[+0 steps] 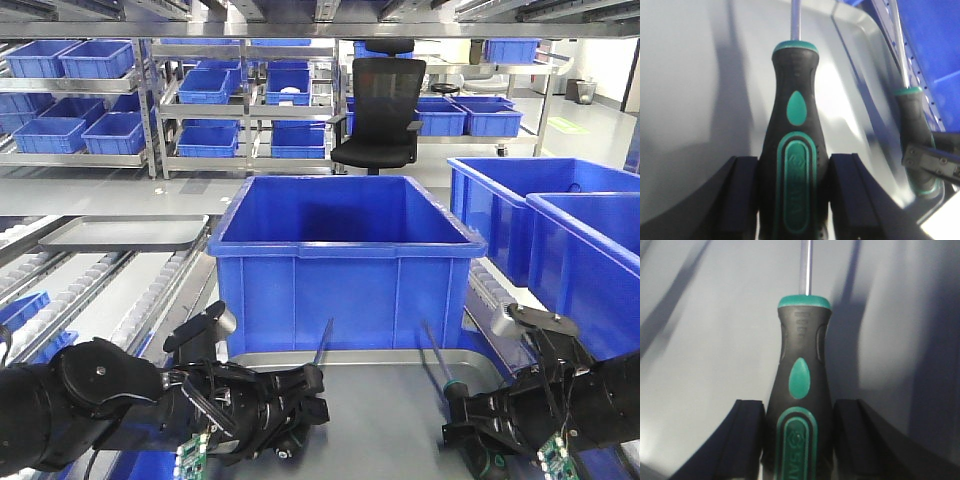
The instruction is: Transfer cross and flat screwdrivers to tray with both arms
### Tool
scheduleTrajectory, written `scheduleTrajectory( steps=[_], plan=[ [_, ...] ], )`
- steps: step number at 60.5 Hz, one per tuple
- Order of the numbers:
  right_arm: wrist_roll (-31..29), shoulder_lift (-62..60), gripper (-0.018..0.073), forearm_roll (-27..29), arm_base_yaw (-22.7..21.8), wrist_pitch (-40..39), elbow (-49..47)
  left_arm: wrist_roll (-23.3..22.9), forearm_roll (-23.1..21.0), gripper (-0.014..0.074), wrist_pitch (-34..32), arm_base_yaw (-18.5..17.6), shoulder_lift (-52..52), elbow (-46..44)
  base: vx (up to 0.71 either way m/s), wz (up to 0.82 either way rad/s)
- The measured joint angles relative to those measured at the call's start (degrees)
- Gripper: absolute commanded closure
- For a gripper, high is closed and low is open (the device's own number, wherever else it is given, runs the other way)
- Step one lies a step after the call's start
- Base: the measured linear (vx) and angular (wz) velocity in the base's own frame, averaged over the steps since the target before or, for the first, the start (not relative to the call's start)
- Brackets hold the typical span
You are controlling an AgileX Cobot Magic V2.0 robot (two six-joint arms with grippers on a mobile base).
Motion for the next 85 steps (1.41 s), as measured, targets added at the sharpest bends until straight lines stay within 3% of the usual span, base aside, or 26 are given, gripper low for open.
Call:
scheduleTrajectory(
  steps=[10,23,30,35,40,44,49,57,61,62,64,72,76,85],
  plan=[
    [-0.5,0.0,0.0013,0.2,0.0,0.2,0.0,0.0,0.0,0.0043,0.3,0.0,0.0,0.0,0.00,0.00],
    [-1.0,0.0,0.0056,0.2,0.0,1.7,0.0,0.0,0.0,0.0066,2.5,0.0,0.0,0.0,0.00,0.00],
    [-1.0,-1.1,0.0182,-0.6,0.0,2.5,0.0,0.1,0.2,0.0198,4.1,0.0,-1.2,0.0,0.00,0.00],
    [-1.0,-3.7,0.0312,-2.2,0.0,2.9,0.0,0.1,1.0,0.0364,4.6,0.0,-3.3,0.0,0.00,0.00],
    [-1.0,-7.9,0.0474,-3.9,0.0,3.6,0.0,0.1,3.4,0.0585,4.9,0.0,-6.6,0.0,0.00,0.00],
    [-1.0,-11.8,0.0575,-5.5,0.0,4.3,0.0,0.2,6.1,0.0605,5.0,0.0,-9.8,0.0,0.00,0.00],
    [-1.0,-17.2,0.0573,-8.5,0.0,5.3,0.0,0.4,10.9,0.0596,5.0,0.0,-14.6,0.0,0.00,0.00],
    [-1.2,-26.9,0.0571,-13.3,0.0,6.8,0.4,-1.6,23.8,0.0595,7.3,0.0,-23.2,0.0,0.00,0.00],
    [-2.4,-33.4,0.0571,-13.9,0.0,5.0,2.7,-5.8,33.2,0.0594,10.5,0.0,-27.4,0.0,0.00,0.00],
    [-3.5,-37.5,0.0569,-13.9,0.0,2.7,4.6,-8.2,38.7,0.0594,12.2,0.0,-29.5,0.0,0.00,0.00],
    [-4.7,-41.1,0.0569,-13.8,0.0,0.1,7.4,-10.7,44.2,0.0594,13.9,0.0,-31.2,0.1,0.00,0.00],
    [-6.7,-58.5,0.0567,-11.6,0.0,-7.8,19.1,-16.7,59.9,0.0594,14.3,0.0,-40.3,6.8,0.00,0.00],
    [-6.9,-64.9,0.0567,-11.0,0.0,-9.3,24.2,-17.9,63.0,0.0594,12.0,0.0,-46.3,13.0,0.00,0.00],
    [-6.9,-76.5,0.0567,-10.6,0.0,-10.0,33.1,-18.5,63.9,0.0594,5.2,0.0,-59.9,27.2,0.00,0.00]
  ],
)
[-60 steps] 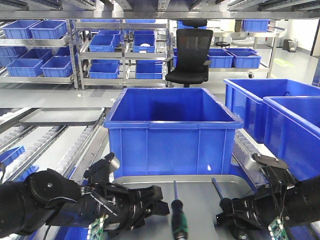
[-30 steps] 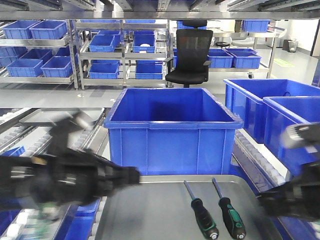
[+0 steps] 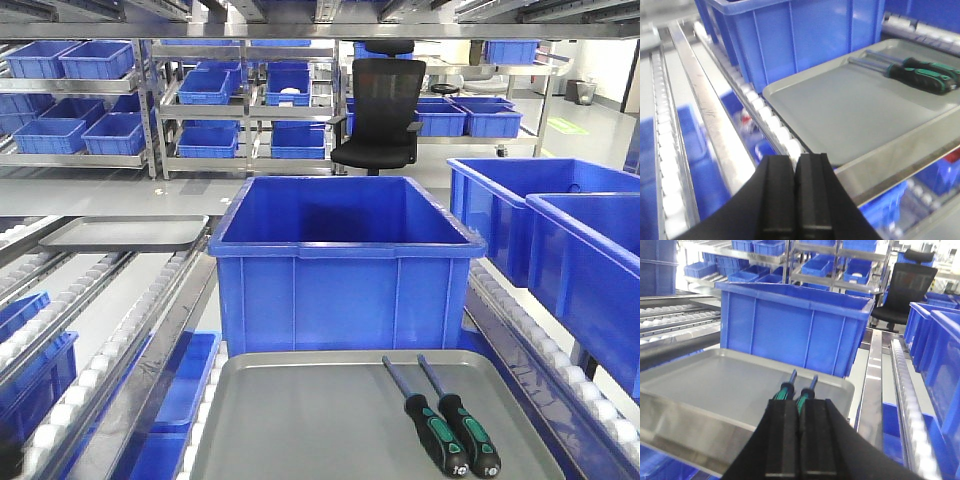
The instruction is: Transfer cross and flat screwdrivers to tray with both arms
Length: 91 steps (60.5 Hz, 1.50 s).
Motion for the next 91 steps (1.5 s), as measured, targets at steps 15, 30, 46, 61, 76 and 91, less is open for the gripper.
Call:
scheduleTrajectory(
  steps=[15,30,46,61,76,91],
  plan=[
    [-0.1,-5.0,0.0567,0.9,0.0,0.0,6.7,0.5,0.4,0.0594,-8.3,0.0,-14.7,12.6,0.00,0.00],
    [-0.1,-5.0,0.0567,1.1,0.0,1.2,6.9,0.6,0.4,0.0594,-8.4,0.0,-15.6,15.2,0.00,0.00],
    [-0.1,-5.0,0.0567,1.1,0.0,1.3,6.9,4.3,2.6,0.0594,-12.0,1.0,-17.2,18.4,0.00,0.00],
    [-0.1,-5.0,0.0567,1.1,0.0,1.7,6.9,5.8,-2.0,0.0594,-21.7,18.7,-29.5,34.2,0.00,0.00],
    [-0.1,-5.0,0.0567,1.1,0.0,1.8,6.9,5.6,-2.2,0.0594,-19.8,25.4,-36.0,38.6,0.00,0.00],
    [-0.1,-5.0,0.0567,1.1,0.0,1.9,6.9,5.6,-2.2,0.0594,-19.2,25.4,-36.0,38.6,0.00,0.00]
  ],
)
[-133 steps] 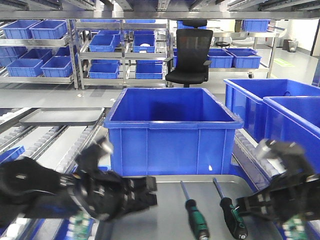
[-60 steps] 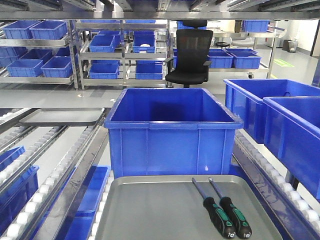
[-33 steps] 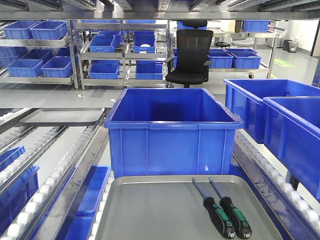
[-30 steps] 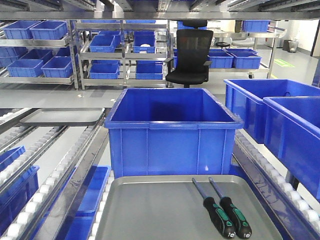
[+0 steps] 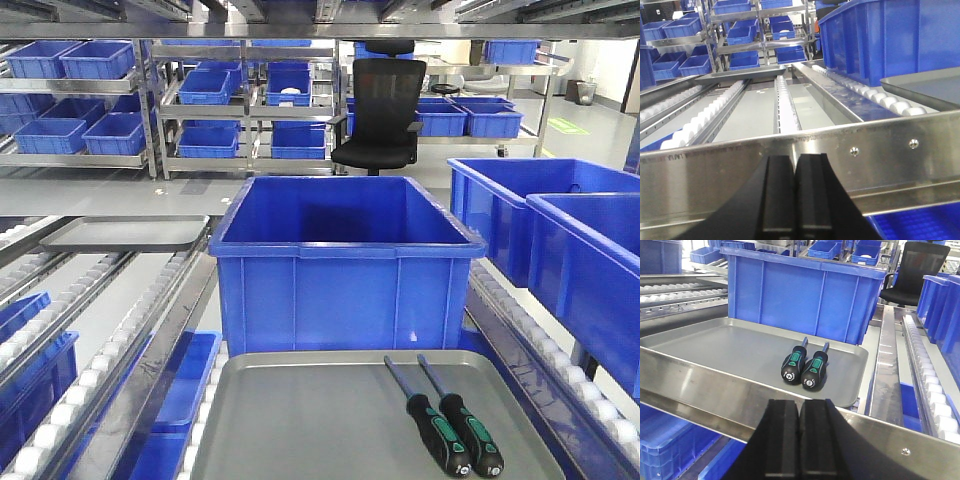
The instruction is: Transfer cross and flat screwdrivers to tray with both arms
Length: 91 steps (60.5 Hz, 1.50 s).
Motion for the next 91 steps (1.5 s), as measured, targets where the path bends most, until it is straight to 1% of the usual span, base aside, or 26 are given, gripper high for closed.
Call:
scheduleTrajectory(
  steps=[28,31,34,37,41,43,45,47,50,52,56,60,66,76,91],
  plan=[
    [0.0,0.0,0.0567,0.0,0.0,0.1,0.0,0.0,0.0,0.0594,0.0,0.0,0.0,0.0,0.00,0.00],
    [0.0,0.0,0.0567,-0.4,0.0,0.1,0.0,0.0,0.0,0.0594,0.0,0.0,0.0,0.0,0.00,0.00],
    [0.7,0.0,0.0567,-2.2,0.0,0.1,0.0,0.0,0.0,0.0594,0.0,0.0,0.0,0.0,0.00,0.00],
    [4.0,0.0,0.0567,-5.7,0.0,-0.1,0.0,0.0,0.0,0.0594,0.0,0.0,0.0,0.0,0.00,0.00],
    [12.5,0.0,0.0567,-13.0,0.0,-1.6,0.4,0.0,0.0,0.0594,0.0,0.0,0.0,0.0,0.00,0.00],
    [17.2,0.0,0.0567,-17.1,0.0,-4.0,1.2,0.0,0.0,0.0594,0.0,0.0,0.0,0.0,0.00,0.00],
    [23.2,0.0,0.0567,-22.9,0.0,-7.2,2.8,0.0,0.0,0.0594,0.0,0.0,0.0,0.0,0.00,0.00],
    [27.9,0.0,0.0567,-26.6,0.0,-10.3,4.7,0.0,0.0,0.0594,0.0,0.0,0.0,0.0,0.00,0.00],
    [34.2,0.0,0.0567,-30.8,0.0,-14.8,8.3,0.0,0.0,0.0594,0.0,0.0,0.0,0.0,0.00,0.00],
    [36.9,0.0,0.0567,-32.0,0.0,-17.5,10.7,0.0,0.0,0.0594,0.0,0.0,0.0,0.0,0.00,0.00],
    [39.8,-0.5,0.0567,-32.4,0.0,-22.6,16.3,0.0,0.0,0.0594,0.0,0.0,0.0,0.0,0.00,0.00],
    [40.1,-2.7,0.0567,-30.9,0.0,-24.7,19.8,0.0,0.0,0.0594,0.0,0.0,0.0,0.0,0.00,0.00],
    [38.9,-6.1,0.0567,-30.0,-0.6,-22.9,20.6,0.0,0.0,0.0594,0.1,0.0,0.0,0.0,0.00,0.00],
    [38.6,-6.8,0.0567,-29.0,-3.6,-22.4,20.6,0.0,0.0,0.0594,0.2,0.0,0.0,0.0,0.00,0.00],
    [38.5,-6.8,0.0567,-28.1,-3.8,-23.2,20.6,0.0,0.0,0.0594,0.4,0.0,0.0,0.0,0.00,0.00]
  ],
)
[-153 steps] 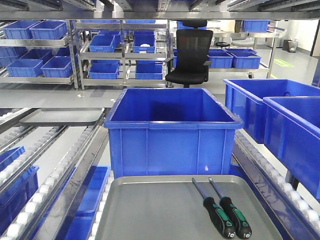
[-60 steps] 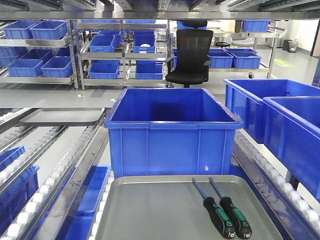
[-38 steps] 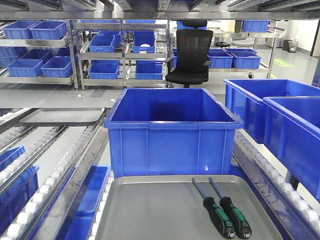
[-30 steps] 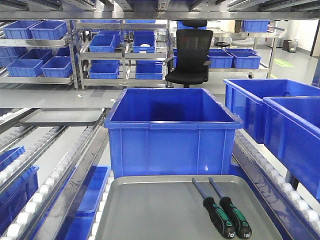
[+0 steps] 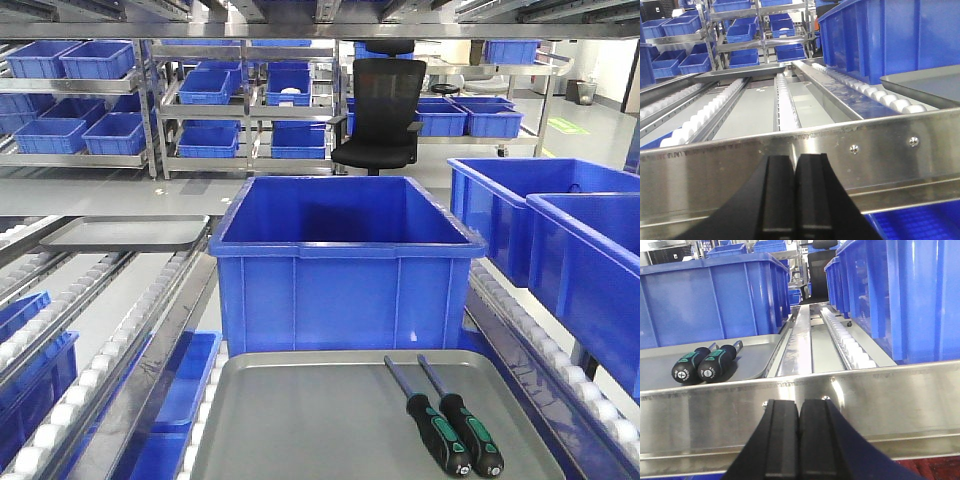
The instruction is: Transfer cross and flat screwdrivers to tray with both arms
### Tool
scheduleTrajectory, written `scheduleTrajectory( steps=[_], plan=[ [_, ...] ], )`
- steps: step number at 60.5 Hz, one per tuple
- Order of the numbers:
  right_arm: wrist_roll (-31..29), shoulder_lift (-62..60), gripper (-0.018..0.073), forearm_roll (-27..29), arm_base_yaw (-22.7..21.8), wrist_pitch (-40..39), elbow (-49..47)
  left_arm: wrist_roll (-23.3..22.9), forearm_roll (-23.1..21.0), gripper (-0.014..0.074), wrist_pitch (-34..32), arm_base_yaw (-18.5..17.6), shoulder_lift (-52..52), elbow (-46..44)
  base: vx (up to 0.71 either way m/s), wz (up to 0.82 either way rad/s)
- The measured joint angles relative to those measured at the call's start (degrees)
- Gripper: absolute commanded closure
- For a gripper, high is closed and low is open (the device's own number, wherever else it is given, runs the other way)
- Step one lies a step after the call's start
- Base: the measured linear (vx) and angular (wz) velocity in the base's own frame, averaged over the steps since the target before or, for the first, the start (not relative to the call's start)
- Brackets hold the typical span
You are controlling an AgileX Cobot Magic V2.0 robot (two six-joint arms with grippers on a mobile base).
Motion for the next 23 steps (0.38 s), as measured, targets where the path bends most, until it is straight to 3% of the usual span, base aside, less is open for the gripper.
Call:
scheduleTrajectory(
  steps=[23],
  plan=[
    [-0.2,0.0,0.0567,0.0,0.0,-0.1,0.0,0.0,0.0,0.0594,0.0,0.0,0.0,0.0,0.00,0.00]
  ],
)
